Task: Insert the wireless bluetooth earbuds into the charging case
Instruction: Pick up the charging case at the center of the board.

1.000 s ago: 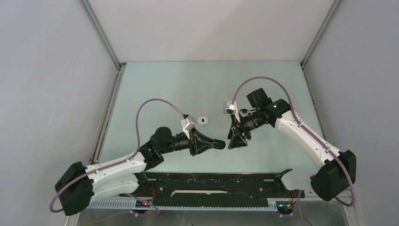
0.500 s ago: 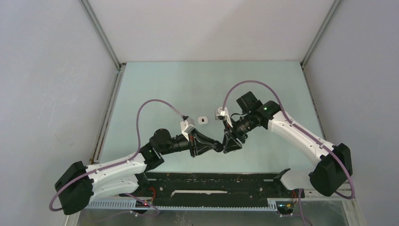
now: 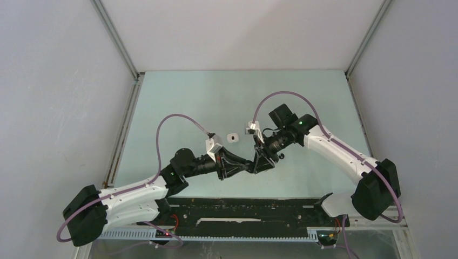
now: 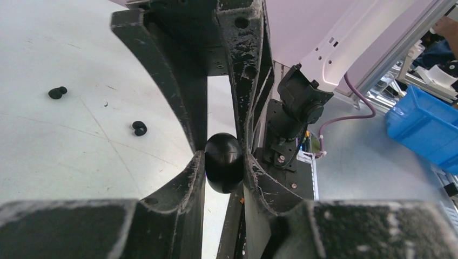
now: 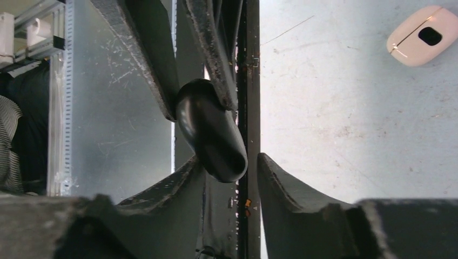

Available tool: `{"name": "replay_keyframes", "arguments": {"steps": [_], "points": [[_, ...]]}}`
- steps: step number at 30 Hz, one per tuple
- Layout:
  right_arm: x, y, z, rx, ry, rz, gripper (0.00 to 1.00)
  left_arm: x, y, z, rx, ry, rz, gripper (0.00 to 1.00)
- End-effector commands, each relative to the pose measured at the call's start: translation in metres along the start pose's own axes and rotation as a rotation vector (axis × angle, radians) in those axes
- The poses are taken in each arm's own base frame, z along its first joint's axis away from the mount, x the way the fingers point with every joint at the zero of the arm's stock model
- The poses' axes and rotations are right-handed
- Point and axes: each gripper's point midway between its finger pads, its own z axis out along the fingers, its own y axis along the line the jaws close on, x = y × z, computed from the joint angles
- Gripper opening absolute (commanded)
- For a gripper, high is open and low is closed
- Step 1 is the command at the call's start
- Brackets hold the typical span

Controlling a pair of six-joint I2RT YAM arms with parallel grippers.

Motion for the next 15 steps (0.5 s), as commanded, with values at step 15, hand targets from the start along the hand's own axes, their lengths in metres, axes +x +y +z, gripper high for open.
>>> {"name": "replay_keyframes", "arguments": {"steps": [15], "points": [[0.005, 0.0, -0.034, 0.247, 0.158, -0.235, 0.21, 0.024, -0.001, 0.009, -0.015, 0.093, 0.099, 0.44]]}}
